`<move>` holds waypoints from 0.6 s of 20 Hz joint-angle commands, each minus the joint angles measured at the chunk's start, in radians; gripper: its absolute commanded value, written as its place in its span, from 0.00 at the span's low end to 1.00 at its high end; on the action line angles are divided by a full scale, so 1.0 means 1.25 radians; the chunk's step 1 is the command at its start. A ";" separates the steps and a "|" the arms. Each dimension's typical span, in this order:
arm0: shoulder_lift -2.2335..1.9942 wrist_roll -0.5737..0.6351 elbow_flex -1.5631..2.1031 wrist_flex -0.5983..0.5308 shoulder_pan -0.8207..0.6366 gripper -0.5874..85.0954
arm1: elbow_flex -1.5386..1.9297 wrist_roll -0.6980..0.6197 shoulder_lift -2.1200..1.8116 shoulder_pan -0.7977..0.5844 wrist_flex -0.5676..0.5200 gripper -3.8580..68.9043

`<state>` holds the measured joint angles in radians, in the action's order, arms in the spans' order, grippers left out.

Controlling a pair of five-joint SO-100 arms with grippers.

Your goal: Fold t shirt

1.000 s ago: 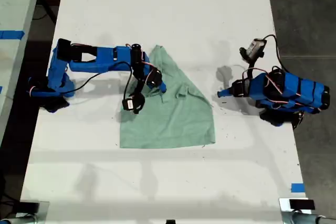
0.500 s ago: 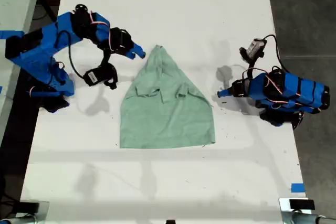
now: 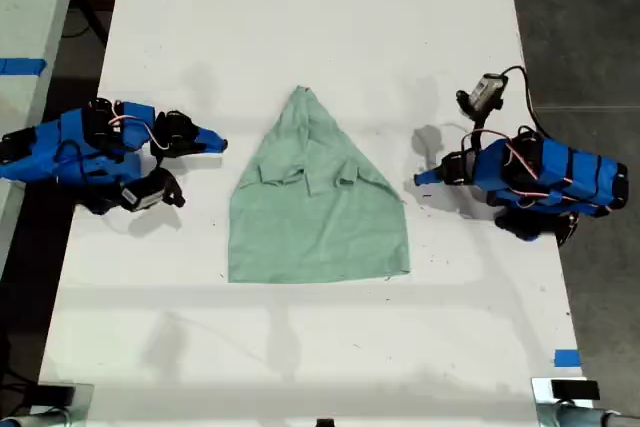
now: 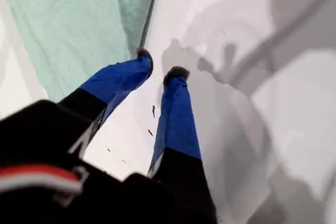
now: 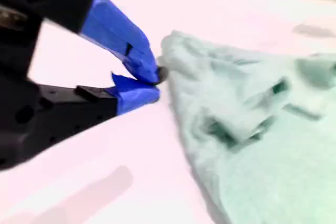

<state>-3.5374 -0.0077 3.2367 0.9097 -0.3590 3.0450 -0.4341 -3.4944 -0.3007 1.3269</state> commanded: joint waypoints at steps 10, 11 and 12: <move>-0.037 -0.027 0.040 0.077 -0.025 0.00 | 0.053 0.013 -0.006 0.012 0.002 0.14; -0.037 -0.027 0.040 0.077 -0.025 0.00 | 0.053 0.018 -0.006 0.017 0.002 0.13; -0.037 -0.027 0.040 0.077 -0.022 0.00 | 0.053 0.021 -0.006 0.020 0.002 0.13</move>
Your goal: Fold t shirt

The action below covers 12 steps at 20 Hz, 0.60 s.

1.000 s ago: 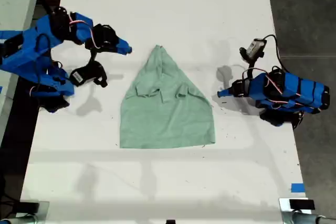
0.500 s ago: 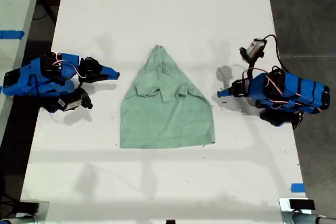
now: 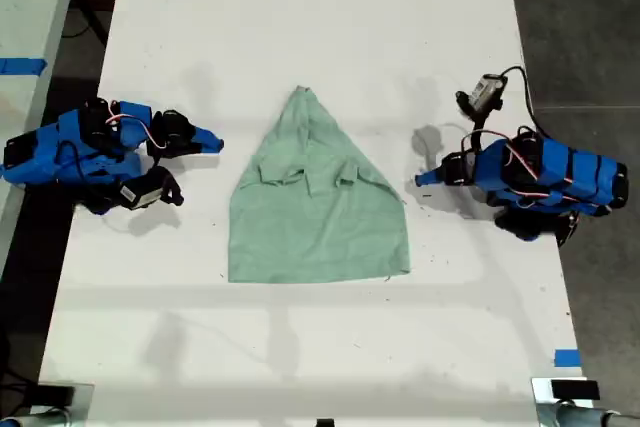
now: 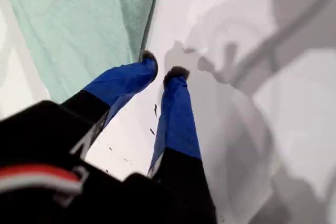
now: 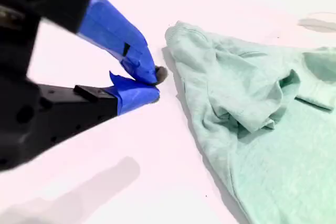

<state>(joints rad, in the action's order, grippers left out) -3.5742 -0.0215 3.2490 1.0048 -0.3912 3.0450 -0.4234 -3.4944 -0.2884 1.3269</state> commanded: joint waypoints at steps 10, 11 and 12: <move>-0.007 -0.011 0.031 0.001 -0.006 0.00 | 0.038 0.033 -0.007 -0.004 0.022 0.08; -0.007 -0.011 0.031 0.001 -0.006 0.00 | 0.040 0.033 -0.007 -0.004 0.022 0.08; -0.007 -0.011 0.031 0.001 -0.006 0.00 | 0.040 0.031 -0.007 -0.004 0.023 0.07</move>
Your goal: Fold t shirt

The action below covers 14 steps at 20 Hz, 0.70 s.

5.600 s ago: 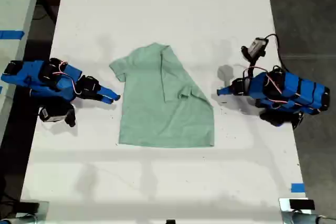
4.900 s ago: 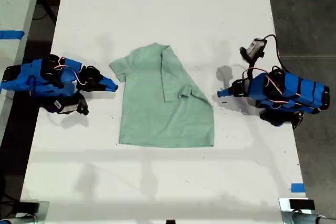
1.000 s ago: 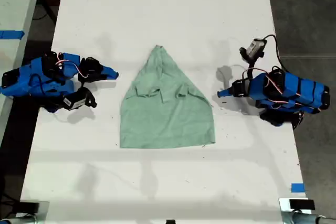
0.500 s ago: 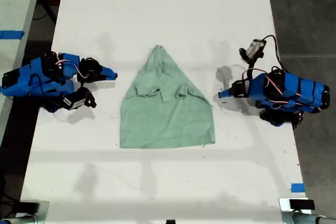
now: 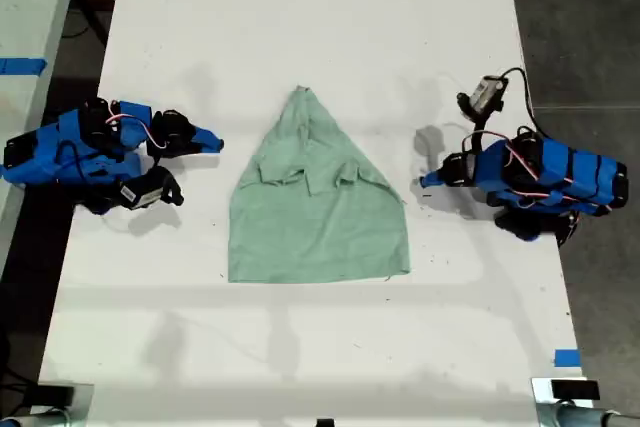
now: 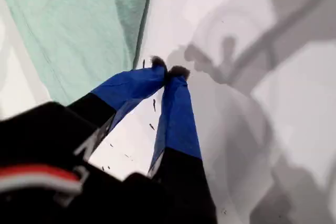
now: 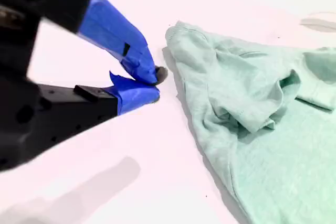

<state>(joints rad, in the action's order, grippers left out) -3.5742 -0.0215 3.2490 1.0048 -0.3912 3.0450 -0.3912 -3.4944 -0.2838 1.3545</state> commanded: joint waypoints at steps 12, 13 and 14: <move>-0.007 -0.011 0.031 0.001 -0.007 0.00 | 0.042 0.007 -0.007 0.000 0.001 0.06; -0.007 -0.011 0.031 0.001 -0.007 0.00 | 0.042 0.007 -0.007 0.000 0.001 0.06; -0.007 -0.011 0.031 0.001 -0.007 0.00 | 0.042 0.007 -0.007 0.000 0.001 0.06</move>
